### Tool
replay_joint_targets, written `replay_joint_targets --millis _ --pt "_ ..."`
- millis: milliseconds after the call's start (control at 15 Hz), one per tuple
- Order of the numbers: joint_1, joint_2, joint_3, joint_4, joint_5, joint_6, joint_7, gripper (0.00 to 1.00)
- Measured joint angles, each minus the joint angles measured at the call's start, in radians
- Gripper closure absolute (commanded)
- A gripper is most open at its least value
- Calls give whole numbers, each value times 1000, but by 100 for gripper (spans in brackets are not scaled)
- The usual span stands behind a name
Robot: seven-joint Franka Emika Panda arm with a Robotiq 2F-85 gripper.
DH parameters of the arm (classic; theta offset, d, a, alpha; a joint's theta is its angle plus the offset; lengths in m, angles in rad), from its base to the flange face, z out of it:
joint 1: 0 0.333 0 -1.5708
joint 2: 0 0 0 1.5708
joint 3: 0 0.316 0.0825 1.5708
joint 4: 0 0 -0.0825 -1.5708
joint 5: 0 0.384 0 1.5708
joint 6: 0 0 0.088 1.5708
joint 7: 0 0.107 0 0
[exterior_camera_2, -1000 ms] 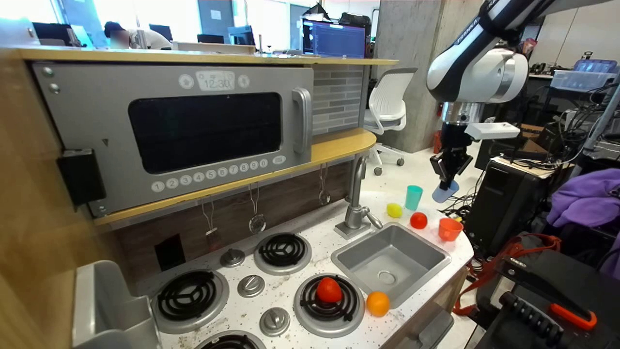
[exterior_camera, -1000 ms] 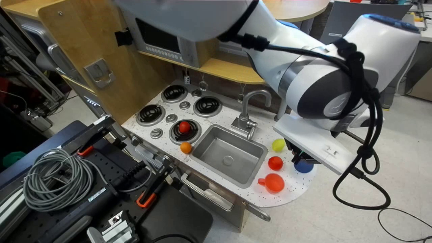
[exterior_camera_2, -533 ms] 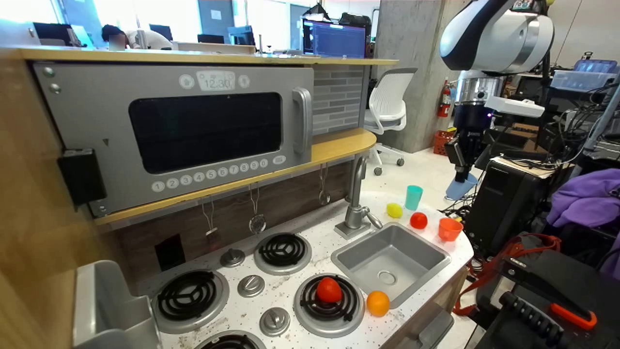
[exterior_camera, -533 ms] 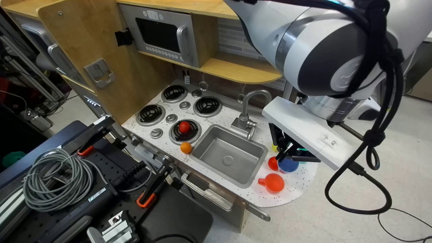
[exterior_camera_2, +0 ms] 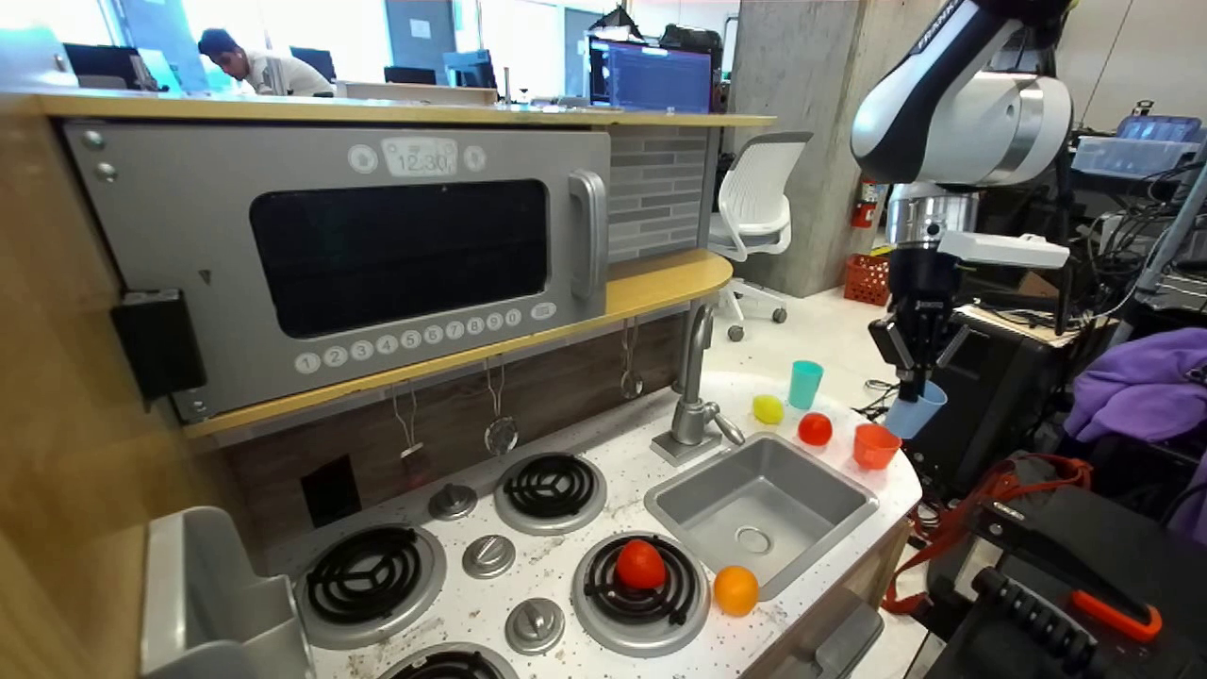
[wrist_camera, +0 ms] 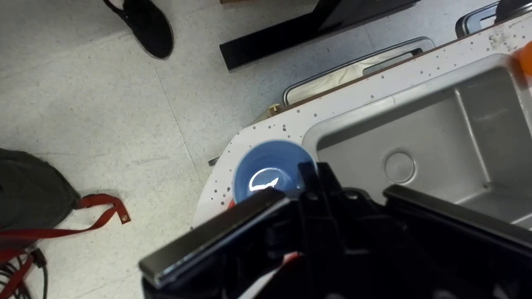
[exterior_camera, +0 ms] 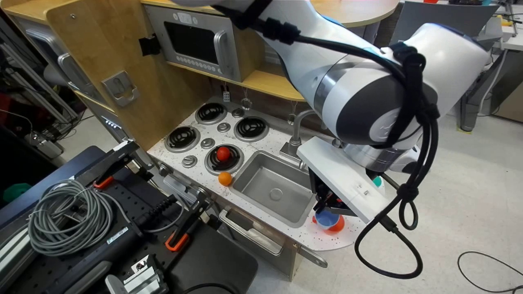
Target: Put the blue cup in the orange cup
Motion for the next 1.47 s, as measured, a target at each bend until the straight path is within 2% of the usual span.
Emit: replay_joint_targets --millis 1000,1467 --pt "19 97 -24 119 0 -5 112 99" --pt "49 152 -23 196 -1 -46 162 99"
